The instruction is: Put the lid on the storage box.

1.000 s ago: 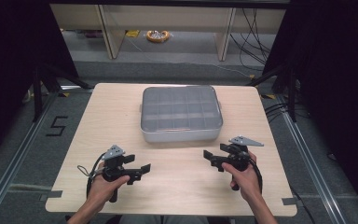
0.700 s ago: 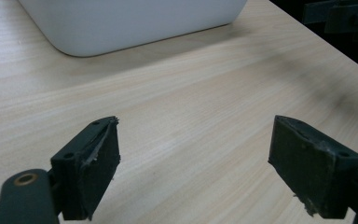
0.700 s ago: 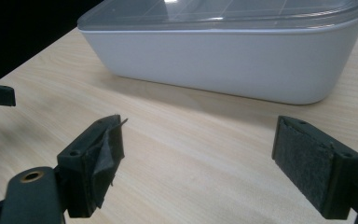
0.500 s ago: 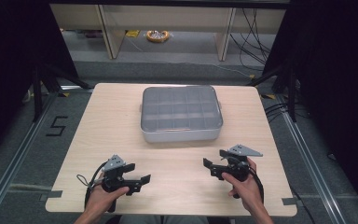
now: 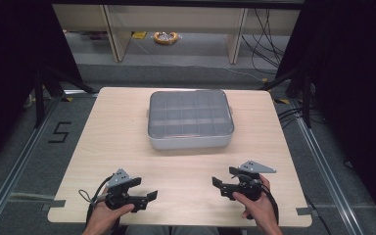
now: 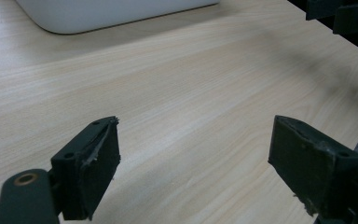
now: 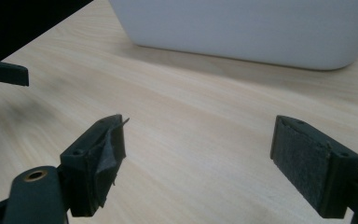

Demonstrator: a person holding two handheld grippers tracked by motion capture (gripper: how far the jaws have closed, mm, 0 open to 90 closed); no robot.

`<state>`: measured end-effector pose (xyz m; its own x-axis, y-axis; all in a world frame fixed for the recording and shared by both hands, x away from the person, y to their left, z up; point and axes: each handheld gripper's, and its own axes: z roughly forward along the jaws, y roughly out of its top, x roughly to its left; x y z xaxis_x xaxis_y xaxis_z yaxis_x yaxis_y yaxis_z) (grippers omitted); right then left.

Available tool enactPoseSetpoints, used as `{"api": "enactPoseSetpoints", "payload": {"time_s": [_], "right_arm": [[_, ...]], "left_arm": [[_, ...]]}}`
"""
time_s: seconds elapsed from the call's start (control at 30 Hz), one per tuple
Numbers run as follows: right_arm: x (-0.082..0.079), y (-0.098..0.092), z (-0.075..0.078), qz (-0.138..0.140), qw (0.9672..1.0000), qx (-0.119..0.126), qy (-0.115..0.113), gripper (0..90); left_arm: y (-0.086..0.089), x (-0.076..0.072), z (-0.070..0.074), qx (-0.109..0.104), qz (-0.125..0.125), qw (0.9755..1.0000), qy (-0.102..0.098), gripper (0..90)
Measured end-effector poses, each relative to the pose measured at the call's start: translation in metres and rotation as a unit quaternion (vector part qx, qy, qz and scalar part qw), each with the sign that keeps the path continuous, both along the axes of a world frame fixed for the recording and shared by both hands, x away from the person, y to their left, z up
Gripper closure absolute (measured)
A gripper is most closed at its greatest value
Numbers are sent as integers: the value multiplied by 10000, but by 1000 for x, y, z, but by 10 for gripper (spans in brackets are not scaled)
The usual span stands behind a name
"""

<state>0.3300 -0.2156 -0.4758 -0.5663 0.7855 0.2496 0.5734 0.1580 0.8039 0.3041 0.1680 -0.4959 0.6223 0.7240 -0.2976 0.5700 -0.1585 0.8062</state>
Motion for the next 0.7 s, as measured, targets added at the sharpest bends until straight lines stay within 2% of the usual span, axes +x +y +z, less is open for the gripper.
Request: {"api": "enactPoseSetpoints", "payload": {"time_s": [0.03, 0.07, 0.1, 0.17, 0.2, 0.23, 0.27, 0.3, 0.33, 0.37, 0.4, 0.43, 0.47, 0.57, 0.6, 0.63, 0.67, 0.7], "right_arm": [[-3, 2, 0, -84, 9998, 66, 157, 188], [-5, 2, 0, -37, 9998, 52, 172, 188], [-6, 1, -2, 67, 10000, -13, -10, 187], [-10, 2, -1, 64, 9999, -59, 55, 186], [-13, 3, 0, 54, 9999, 52, 92, 185], [-14, 3, -1, 89, 9999, 55, 49, 185], [-18, 5, 0, 64, 9997, 143, 189, 184], [-18, 4, -1, 127, 9998, 87, 103, 183], [-23, 6, -1, 25, 9995, 202, 258, 183], [-25, 5, -1, 50, 9996, 146, 249, 181], [-24, 4, -3, 161, 9998, 76, 126, 179], [-24, 4, -3, 161, 9998, 76, 126, 179], [-27, 3, -4, 172, 9997, -33, 143, 177], [-30, 3, -5, 204, 9997, 16, 105, 176], [-35, 3, -5, 145, 9994, 136, 273, 176], [-35, 3, -5, 145, 9994, 136, 273, 176], [-35, 1, -6, 195, 9996, 46, 214, 175], [-38, 3, -6, 135, 9992, 121, 346, 175]], "left_arm": [[0, -1, 0, 33, -51, 10000, -27, 157], [-1, -3, 0, -25, -5, 10000, -22, 157], [-1, -4, 0, 26, -65, 10000, -16, 157], [-1, -6, 0, 7, -17, 10000, -31, 157], [-1, -6, 0, 34, -105, 9999, -39, 157], [-2, -9, 0, 65, -133, 9999, -29, 157], [-2, -10, -1, 51, -154, 9999, -31, 157], [-3, -12, 0, 50, -122, 9999, 5, 157], [-3, -12, 0, 50, -122, 9999, 5, 157], [-4, -13, 0, 47, -176, 9998, -36, 157], [-3, -14, 0, 72, -180, 9998, -49, 157], [-4, -16, 0, 47, -186, 9998, -80, 157], [-5, -19, 0, 81, -126, 9999, -47, 157], [-5, -21, 0, 117, -193, 9997, -31, 157], [-5, -22, -1, 107, -192, 9998, -27, 157], [-5, -23, 0, 162, -263, 9995, -70, 157], [-6, -25, -1, 122, -234, 9996, -28, 157], [-7, -26, -1, 125, -220, 9997, -15, 157]]}}
